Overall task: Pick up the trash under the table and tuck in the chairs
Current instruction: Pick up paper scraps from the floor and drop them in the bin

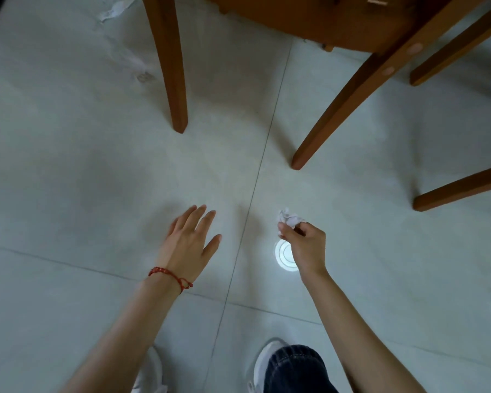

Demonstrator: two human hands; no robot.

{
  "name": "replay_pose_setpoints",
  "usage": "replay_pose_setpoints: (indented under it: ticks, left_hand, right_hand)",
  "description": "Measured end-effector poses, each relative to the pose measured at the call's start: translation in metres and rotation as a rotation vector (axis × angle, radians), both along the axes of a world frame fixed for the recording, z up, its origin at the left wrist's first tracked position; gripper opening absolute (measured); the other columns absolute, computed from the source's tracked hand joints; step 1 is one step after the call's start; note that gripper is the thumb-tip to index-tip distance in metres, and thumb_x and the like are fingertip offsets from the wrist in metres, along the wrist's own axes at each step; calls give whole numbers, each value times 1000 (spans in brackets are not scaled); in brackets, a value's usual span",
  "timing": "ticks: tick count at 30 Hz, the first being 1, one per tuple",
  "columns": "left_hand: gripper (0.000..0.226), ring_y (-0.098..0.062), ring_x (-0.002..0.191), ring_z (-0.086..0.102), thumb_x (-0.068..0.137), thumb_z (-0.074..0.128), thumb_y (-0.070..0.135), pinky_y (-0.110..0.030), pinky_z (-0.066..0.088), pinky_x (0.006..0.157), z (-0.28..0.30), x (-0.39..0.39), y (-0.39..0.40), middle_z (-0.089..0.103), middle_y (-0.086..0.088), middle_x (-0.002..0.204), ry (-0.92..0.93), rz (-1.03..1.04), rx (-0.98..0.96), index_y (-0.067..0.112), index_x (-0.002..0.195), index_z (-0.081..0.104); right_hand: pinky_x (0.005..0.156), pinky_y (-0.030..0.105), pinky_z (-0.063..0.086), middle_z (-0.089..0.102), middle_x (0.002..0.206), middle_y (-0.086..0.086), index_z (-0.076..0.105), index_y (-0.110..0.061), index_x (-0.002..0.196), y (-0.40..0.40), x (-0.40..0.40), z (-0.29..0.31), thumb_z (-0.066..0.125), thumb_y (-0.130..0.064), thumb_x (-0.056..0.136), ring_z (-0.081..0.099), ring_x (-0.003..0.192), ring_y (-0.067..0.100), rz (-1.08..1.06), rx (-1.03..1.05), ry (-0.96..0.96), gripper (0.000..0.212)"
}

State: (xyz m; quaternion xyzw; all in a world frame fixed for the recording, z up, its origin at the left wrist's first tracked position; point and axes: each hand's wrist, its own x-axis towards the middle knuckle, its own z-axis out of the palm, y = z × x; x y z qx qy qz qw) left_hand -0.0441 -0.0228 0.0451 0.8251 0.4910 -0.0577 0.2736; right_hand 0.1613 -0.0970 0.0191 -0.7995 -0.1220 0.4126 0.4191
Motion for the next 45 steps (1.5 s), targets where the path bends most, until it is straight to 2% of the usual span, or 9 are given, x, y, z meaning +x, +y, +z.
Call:
replay_pose_setpoints:
  ticks: [2, 5, 15, 19, 23, 30, 35, 43, 45]
  left_hand:
    - [66, -33, 128, 42, 83, 22, 49, -45, 36, 102, 23, -7, -5, 50, -16, 135, 13, -2, -11, 7, 127, 48]
    - [61, -36, 121, 50, 84, 27, 46, -48, 42, 97, 62, -19, -13, 56, -18, 128, 37, -3, -20, 6, 122, 53]
    - [59, -36, 116, 54, 87, 27, 47, -50, 45, 93, 236, -68, -20, 60, -18, 123, 85, 41, 27, 6, 119, 55]
    - [70, -36, 111, 58, 92, 9, 52, -49, 48, 89, 317, -84, -14, 63, -18, 118, 62, 104, 45, 5, 115, 57]
    - [72, -36, 114, 56, 92, 7, 53, -49, 47, 91, 393, -100, -9, 62, -18, 120, 32, 168, 78, 6, 118, 55]
    - [72, -37, 113, 57, 92, 8, 53, -49, 47, 90, 498, -142, 8, 62, -17, 120, 21, 280, 141, 6, 119, 55]
    - [71, -36, 110, 59, 93, 7, 52, -49, 49, 88, 550, -179, 21, 64, -16, 117, 28, 314, 170, 7, 117, 56]
    - [71, -33, 108, 61, 93, 6, 52, -46, 51, 85, 593, -240, 46, 65, -14, 116, 55, 350, 182, 9, 117, 57]
    - [71, -32, 110, 60, 93, 6, 52, -46, 50, 86, 597, -253, 58, 65, -14, 117, 62, 363, 187, 9, 117, 57]
  right_hand:
    - [68, 26, 46, 57, 65, 13, 54, 8, 61, -4, -5, 31, 70, -5, 75, 58, 66, 24, 6, -16, -5, 25]
    - [66, 21, 45, 61, 62, 7, 56, -8, 55, -9, -15, 82, 68, -6, 77, 59, 62, 14, 31, -26, -10, 25]
    - [69, 29, 43, 62, 60, 7, 58, -14, 55, -7, -54, 263, 69, -10, 78, 57, 65, 20, 79, -31, -52, 26]
    - [71, 31, 42, 61, 63, 13, 59, -12, 56, 4, -75, 338, 68, -9, 78, 57, 67, 27, 112, -2, -53, 24]
    - [71, 35, 45, 64, 67, 19, 61, -8, 58, 15, -101, 413, 69, -10, 77, 62, 78, 44, 158, 27, -52, 21]
    - [80, 43, 54, 66, 64, 2, 59, -24, 53, 37, -154, 522, 69, -9, 78, 62, 69, 24, 270, 83, -27, 31]
    - [78, 37, 54, 69, 74, 8, 68, -13, 70, 56, -197, 572, 68, -11, 79, 66, 78, 28, 312, 122, -14, 9]
    - [59, 10, 51, 68, 73, 2, 70, -7, 82, 100, -256, 614, 67, -11, 81, 63, 72, 17, 371, 208, -50, 5]
    - [58, 10, 51, 67, 73, 2, 68, -10, 80, 112, -266, 619, 67, -12, 81, 64, 72, 16, 372, 219, -55, 3]
